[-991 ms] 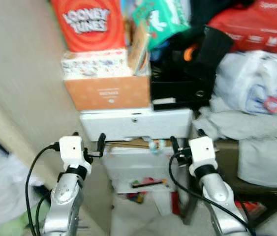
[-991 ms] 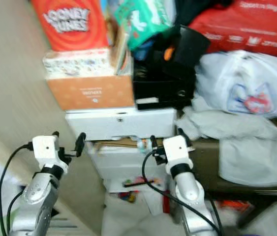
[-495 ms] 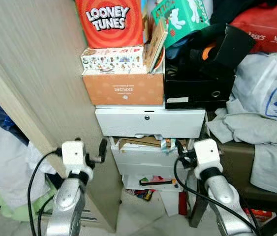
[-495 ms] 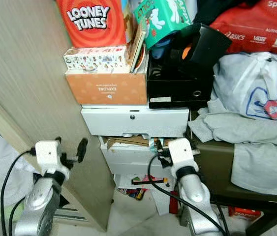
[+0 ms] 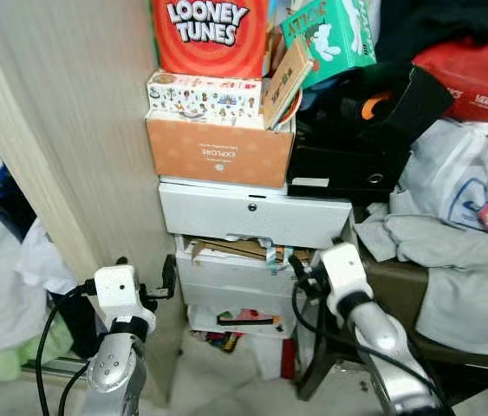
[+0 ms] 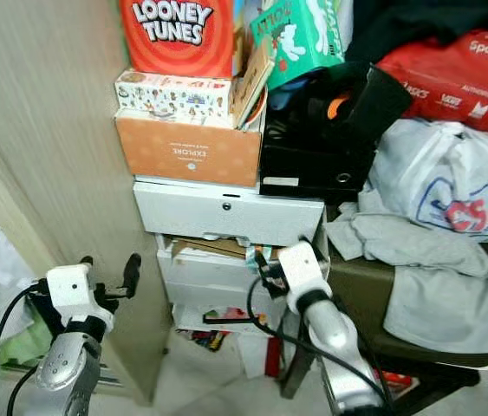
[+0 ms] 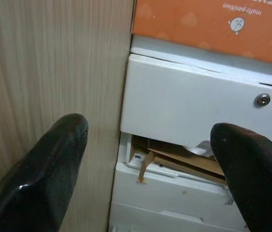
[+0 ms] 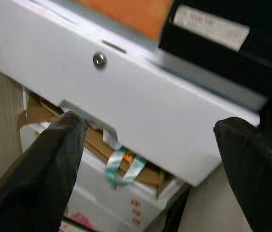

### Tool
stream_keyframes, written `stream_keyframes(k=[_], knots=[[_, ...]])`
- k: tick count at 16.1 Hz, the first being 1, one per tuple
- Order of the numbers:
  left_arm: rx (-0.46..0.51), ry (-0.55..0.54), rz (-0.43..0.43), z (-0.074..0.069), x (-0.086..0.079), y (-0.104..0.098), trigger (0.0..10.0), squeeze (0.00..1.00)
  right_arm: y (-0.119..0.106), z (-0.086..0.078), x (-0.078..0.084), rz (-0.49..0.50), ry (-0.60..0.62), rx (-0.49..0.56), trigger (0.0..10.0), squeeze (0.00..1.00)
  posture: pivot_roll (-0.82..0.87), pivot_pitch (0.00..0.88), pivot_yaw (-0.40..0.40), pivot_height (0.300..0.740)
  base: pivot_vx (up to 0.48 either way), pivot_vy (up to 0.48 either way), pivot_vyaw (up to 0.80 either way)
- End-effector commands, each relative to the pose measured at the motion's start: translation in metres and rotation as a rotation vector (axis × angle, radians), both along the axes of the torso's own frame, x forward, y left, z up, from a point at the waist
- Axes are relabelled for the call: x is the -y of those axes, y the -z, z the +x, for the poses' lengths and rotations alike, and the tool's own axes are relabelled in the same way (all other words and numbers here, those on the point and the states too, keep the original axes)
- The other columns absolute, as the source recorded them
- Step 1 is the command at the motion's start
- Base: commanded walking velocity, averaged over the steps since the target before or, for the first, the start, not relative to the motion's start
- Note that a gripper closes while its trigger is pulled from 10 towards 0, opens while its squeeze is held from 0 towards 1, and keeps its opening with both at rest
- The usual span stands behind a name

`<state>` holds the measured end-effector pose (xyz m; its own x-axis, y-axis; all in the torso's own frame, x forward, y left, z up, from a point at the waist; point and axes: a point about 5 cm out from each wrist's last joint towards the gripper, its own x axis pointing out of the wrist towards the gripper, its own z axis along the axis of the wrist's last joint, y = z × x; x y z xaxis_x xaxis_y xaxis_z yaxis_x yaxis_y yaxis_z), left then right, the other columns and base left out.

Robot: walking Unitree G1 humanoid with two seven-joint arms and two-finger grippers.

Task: Clean up the room

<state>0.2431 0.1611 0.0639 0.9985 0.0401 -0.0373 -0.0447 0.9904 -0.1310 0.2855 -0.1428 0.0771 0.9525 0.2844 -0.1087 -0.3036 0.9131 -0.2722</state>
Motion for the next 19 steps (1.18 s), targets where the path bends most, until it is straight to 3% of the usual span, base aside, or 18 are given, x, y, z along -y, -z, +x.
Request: stream_keyframes(k=[1, 6, 10, 15, 17, 19], knots=[[0.003, -0.033, 0.011, -0.003, -0.005, -0.001, 10.0, 0.0, 0.005, 0.0, 0.001, -0.013, -0.001, -0.029, 10.0, 0.0, -0.14, 0.0, -0.053, 0.74, 0.0, 0.0, 0.0], [0.041, 0.047, 0.039, 0.0, 0.0, -0.011, 10.0, 0.0, 0.0, -0.004, 0.02, -0.017, 0.117, 0.011, 10.0, 0.0, -0.17, 0.0, -0.017, 0.74, 0.0, 0.0, 0.0], [0.024, 0.047, 0.058, -0.015, -0.013, -0.011, 10.0, 0.0, -0.003, -0.024, 0.039, -0.023, 0.18, 0.027, 10.0, 0.0, -0.19, 0.0, 0.004, 0.74, 0.0, 0.0, 0.0], [0.003, 0.059, 0.062, -0.019, -0.015, -0.01, 10.0, 0.0, 0.0, -0.033, 0.043, -0.037, 0.185, -0.005, 10.0, 0.0, -0.19, 0.0, 0.008, 0.74, 0.0, 0.0, 0.0], [-0.11, 0.032, 0.117, -0.032, -0.032, 0.014, 10.0, 0.0, 0.02, -0.043, 0.049, -0.008, 0.224, -0.129, 10.0, 0.0, -0.19, 0.0, 0.012, 0.74, 0.0, 0.0, 0.0], [-0.196, -0.01, 0.114, -0.039, -0.047, 0.031, 10.0, 0.0, 0.029, -0.045, 0.062, 0.0, 0.296, -0.176, 10.0, 0.0, -0.19, 0.0, 0.019, 0.74, 0.0, 0.0, 0.0]])
